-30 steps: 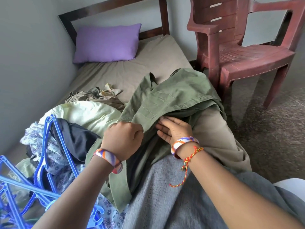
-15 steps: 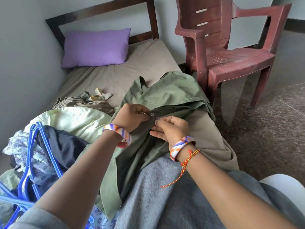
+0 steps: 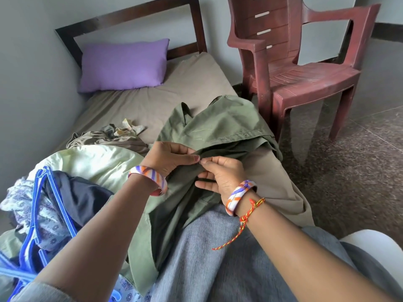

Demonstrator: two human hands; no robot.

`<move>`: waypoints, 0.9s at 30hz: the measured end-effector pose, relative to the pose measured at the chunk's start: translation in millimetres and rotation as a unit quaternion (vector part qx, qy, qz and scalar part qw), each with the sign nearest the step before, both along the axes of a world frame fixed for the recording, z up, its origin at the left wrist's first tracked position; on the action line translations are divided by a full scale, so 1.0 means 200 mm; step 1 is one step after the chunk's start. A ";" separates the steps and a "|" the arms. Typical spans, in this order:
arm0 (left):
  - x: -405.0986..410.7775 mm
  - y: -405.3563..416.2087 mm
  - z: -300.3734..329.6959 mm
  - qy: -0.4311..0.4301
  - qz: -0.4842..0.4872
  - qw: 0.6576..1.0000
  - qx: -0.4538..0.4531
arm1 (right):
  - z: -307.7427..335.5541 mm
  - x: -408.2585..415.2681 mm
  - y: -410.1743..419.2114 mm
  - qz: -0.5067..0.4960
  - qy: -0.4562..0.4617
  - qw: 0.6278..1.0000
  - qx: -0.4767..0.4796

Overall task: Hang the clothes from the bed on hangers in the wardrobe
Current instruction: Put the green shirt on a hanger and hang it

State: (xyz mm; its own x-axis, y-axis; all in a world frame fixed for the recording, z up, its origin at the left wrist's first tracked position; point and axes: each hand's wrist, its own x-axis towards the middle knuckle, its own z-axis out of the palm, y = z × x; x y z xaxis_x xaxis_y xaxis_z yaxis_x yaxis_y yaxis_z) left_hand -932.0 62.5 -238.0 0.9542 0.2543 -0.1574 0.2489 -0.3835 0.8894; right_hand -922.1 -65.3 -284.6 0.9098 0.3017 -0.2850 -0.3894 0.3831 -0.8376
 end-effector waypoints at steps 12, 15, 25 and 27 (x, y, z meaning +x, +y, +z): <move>0.03 -0.01 0.03 -0.139 -0.034 0.938 0.316 | -0.04 0.04 0.06 -0.036 -0.138 0.940 -0.311; 0.02 -0.06 0.06 -0.168 -0.047 0.930 0.325 | 0.03 0.04 0.04 -0.030 -0.145 0.943 -0.299; -0.01 -0.09 0.02 -0.176 -0.061 0.935 0.300 | 0.04 0.05 0.05 -0.028 -0.031 0.997 -0.070; -0.03 -0.07 0.02 -0.183 -0.055 0.936 0.297 | 0.04 0.04 0.04 -0.035 -0.042 0.997 -0.055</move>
State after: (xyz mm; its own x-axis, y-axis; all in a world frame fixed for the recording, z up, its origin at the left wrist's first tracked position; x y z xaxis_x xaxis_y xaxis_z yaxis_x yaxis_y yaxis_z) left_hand -937.2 47.6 -234.9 0.9421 0.0904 0.3229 -0.1005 -0.8426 0.5292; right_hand -913.3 -56.6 -276.8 0.9494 0.2083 -0.2351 -0.2922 0.3109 -0.9044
